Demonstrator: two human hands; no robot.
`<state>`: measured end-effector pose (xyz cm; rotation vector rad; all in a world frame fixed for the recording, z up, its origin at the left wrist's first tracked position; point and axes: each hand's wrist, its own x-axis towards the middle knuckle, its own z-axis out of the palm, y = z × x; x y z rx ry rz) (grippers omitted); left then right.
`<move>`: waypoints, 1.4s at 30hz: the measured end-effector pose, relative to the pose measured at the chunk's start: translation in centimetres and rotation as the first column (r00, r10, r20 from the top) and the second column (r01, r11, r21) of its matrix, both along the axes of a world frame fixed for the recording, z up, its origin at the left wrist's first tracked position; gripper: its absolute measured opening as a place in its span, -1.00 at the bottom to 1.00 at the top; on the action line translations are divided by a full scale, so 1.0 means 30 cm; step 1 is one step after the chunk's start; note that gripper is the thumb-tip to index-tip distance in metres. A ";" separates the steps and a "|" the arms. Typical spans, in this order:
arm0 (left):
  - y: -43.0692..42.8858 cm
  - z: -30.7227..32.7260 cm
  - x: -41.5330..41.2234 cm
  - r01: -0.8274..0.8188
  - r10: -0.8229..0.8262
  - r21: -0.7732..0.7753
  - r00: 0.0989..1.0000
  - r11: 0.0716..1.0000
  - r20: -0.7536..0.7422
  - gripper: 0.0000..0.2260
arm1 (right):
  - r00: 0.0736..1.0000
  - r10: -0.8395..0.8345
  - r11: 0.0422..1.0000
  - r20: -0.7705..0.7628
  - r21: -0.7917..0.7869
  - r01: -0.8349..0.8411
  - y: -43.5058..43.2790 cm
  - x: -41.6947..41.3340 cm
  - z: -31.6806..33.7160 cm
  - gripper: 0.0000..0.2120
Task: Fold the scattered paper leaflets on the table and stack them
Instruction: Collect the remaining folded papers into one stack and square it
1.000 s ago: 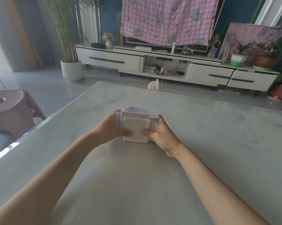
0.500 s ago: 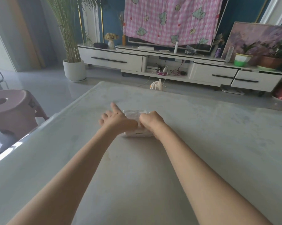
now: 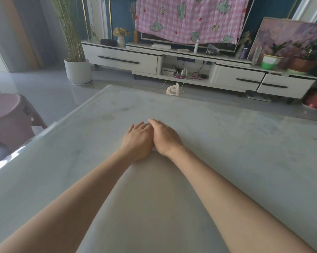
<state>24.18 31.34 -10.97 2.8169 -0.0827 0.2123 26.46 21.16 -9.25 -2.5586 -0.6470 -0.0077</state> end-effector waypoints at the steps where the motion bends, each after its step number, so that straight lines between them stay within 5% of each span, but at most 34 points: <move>1: -0.001 0.000 0.000 -0.004 0.004 -0.011 1.000 1.000 -0.005 -0.59 | 0.999 -0.024 1.000 -0.020 -0.012 0.024 -0.011 0.002 -0.011 -0.58; 10: 0.003 -0.011 0.034 -0.050 0.047 -0.049 0.997 0.998 -0.067 -0.57 | 0.997 -0.037 0.999 0.069 -0.031 0.039 -0.015 0.043 -0.048 -0.65; 27: -0.007 -0.016 0.004 -0.096 0.088 -0.035 0.981 0.995 -0.172 -0.54 | 0.990 -0.140 0.979 0.011 -0.149 0.140 -0.023 0.013 -0.070 -0.56; 33: -0.005 0.053 0.015 -0.226 0.132 -0.277 0.938 0.934 -0.320 -0.53 | 0.984 -0.175 0.953 -0.027 -0.254 0.163 -0.013 -0.011 -0.032 -0.58; 38: 0.007 0.121 0.005 -0.229 0.079 -0.624 0.963 0.747 -0.260 -0.35 | 0.965 -0.178 0.967 -0.192 0.149 0.208 -0.032 0.004 0.055 -0.53; 42: 0.021 0.169 0.015 -0.156 0.073 -0.620 0.985 0.769 -0.158 -0.61 | 0.935 -0.179 0.843 -0.305 0.442 0.306 -0.041 0.005 0.088 -0.59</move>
